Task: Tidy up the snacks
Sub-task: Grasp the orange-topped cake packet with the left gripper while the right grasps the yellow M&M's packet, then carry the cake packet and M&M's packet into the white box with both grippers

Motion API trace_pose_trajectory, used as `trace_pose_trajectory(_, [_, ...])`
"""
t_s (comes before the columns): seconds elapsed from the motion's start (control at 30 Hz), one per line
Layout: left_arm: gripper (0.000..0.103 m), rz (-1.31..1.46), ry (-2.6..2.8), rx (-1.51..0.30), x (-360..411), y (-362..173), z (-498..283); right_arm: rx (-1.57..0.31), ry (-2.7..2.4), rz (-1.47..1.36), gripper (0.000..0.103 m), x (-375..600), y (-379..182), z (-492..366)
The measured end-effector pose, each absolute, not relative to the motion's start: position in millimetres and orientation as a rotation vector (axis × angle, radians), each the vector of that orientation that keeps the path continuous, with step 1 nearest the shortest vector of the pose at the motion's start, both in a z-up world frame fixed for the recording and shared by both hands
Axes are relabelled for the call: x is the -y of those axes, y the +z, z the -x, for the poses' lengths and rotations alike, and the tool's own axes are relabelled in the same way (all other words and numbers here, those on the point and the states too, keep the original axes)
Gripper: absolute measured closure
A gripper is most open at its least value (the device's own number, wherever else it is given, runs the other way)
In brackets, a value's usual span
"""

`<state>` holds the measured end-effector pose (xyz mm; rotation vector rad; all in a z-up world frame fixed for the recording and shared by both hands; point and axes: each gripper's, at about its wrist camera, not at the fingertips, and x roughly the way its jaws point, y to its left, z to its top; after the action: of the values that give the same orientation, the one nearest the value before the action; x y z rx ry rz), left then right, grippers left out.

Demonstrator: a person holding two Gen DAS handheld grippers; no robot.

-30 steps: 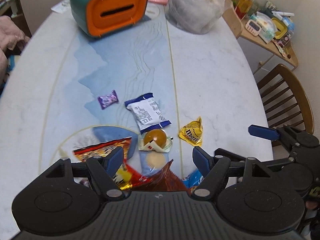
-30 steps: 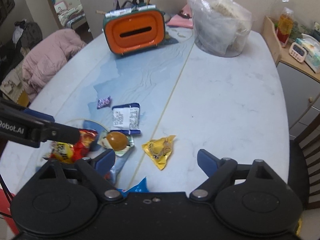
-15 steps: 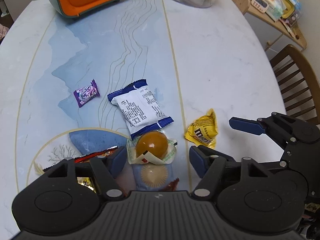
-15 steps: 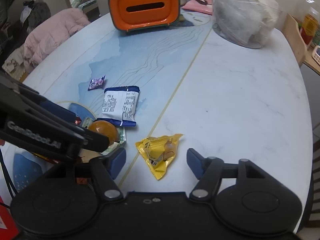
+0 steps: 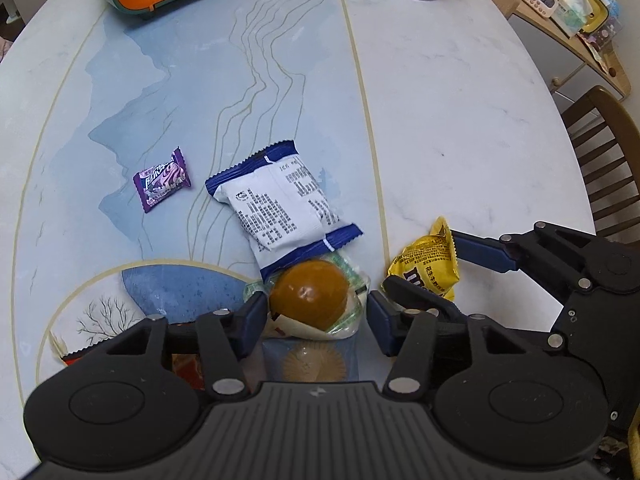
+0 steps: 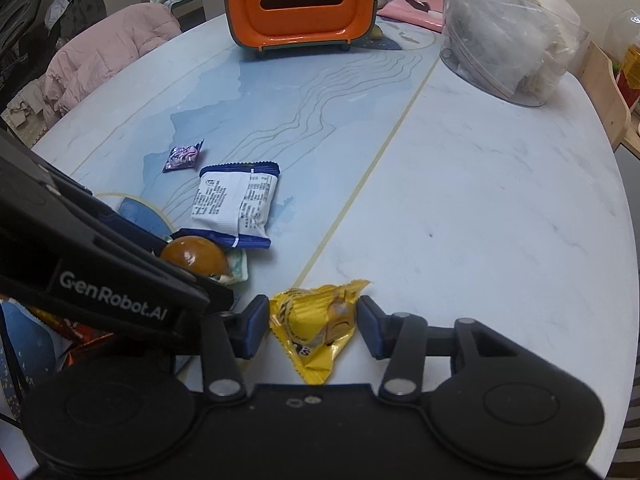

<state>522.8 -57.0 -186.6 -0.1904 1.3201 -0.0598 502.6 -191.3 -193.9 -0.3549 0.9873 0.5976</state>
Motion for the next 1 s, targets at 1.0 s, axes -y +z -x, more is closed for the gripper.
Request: trace_pose_trajectory(1.0, [0.056, 0.257, -0.075, -1.231, 45.6, -123.1, -478.9, -0.911, 0.554, 0.238, 0.071, 218.9, -129.3, -462.8])
